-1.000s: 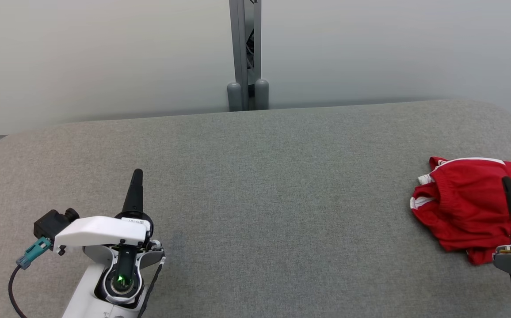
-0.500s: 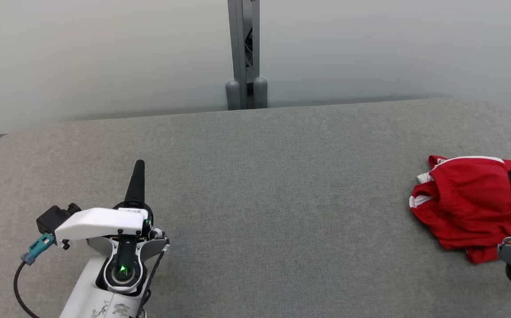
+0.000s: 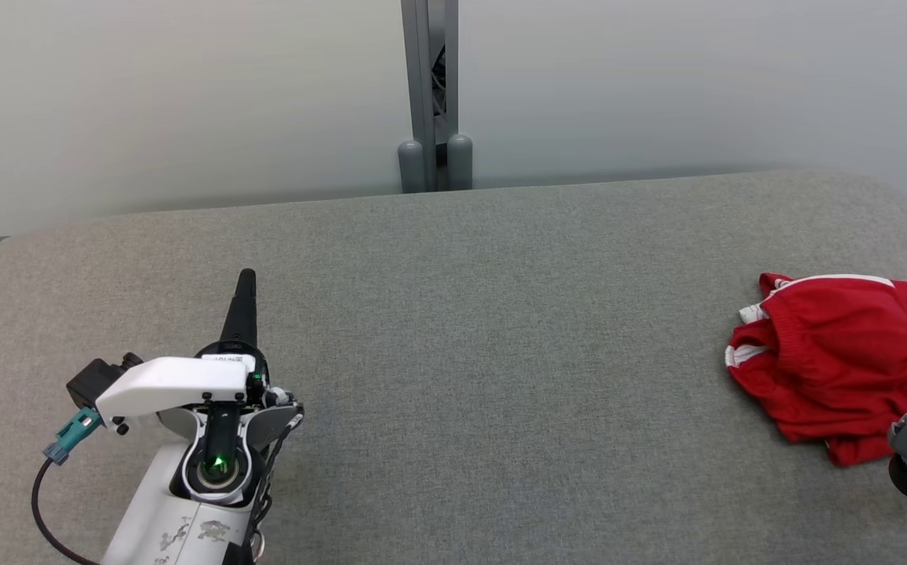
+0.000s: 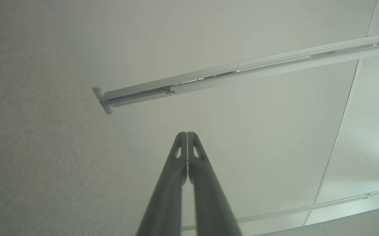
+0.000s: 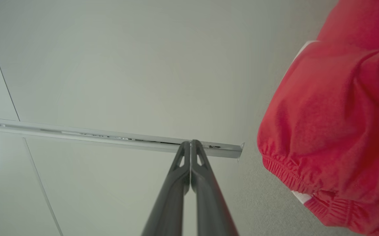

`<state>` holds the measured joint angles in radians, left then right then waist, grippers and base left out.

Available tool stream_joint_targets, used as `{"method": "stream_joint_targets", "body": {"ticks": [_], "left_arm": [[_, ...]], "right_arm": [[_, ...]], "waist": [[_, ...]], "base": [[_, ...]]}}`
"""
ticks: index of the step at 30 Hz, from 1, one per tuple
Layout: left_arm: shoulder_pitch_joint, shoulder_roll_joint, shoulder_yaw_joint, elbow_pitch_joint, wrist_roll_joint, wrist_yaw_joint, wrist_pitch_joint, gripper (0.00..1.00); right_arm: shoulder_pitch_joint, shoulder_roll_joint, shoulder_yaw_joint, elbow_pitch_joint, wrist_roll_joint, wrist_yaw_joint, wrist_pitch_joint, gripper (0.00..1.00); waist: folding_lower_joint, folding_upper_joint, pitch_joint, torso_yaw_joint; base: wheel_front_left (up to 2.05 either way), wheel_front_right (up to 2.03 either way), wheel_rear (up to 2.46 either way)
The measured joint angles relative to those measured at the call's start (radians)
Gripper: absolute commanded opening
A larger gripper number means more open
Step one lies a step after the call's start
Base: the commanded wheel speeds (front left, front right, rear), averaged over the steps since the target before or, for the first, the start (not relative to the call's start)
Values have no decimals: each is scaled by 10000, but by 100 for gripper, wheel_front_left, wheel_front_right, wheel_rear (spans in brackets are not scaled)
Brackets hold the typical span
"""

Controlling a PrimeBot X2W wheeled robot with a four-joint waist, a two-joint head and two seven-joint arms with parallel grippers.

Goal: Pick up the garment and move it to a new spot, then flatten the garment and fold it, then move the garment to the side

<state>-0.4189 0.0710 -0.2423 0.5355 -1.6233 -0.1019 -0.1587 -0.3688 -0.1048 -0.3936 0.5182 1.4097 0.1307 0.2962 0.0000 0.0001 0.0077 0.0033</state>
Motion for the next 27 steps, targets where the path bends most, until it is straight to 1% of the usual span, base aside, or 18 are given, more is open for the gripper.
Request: {"method": "stream_joint_targets", "body": {"ticks": [18,27], "left_arm": [[-390,-238,132,336,-1035,-291,86,0],[-391,-240,134,347,-1035,-290,86,0]], "right_arm": [[-350,-104,-219,362,1158,0,307,0],[-362,-142,-198,362,1214,0,305,0]], "waist": [[0,0,65,-41],[0,0,65,-41]], "base": [[0,0,0],[0,0,0]]}}
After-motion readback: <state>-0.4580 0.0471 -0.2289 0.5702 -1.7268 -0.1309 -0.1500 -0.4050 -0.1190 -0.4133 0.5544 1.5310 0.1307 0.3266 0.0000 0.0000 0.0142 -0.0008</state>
